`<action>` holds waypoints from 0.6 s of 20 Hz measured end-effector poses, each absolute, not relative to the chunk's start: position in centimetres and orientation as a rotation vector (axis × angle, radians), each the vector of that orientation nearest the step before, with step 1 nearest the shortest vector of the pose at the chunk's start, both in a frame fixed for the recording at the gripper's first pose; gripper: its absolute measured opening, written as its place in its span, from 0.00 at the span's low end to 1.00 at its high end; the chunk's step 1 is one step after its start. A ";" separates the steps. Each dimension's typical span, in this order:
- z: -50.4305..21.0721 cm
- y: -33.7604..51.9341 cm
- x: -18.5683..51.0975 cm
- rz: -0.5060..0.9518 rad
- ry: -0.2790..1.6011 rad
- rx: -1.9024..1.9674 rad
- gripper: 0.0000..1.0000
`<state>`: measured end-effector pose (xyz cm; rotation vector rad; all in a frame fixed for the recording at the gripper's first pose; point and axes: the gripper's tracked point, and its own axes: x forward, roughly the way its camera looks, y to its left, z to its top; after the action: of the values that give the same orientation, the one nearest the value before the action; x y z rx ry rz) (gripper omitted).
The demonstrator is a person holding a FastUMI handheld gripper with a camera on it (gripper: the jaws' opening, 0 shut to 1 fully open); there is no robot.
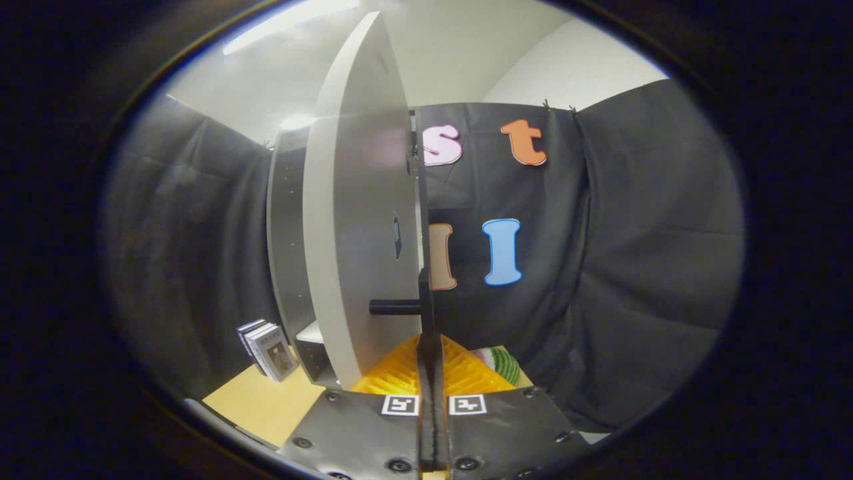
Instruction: Open the shoe cabinet door, grab the shoes and put them into the shoe cabinet, then close the shoe cabinet door.
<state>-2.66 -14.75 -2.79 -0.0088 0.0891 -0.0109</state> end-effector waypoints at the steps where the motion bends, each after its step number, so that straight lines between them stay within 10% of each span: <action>1: -2.7 -15.1 -2.6 -0.005 0.086 -0.009 0.02; 12: -2.4 -17.8 -5.0 0.040 0.085 -0.006 0.04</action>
<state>-5.05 -17.77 -2.37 -0.0060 0.0849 0.0402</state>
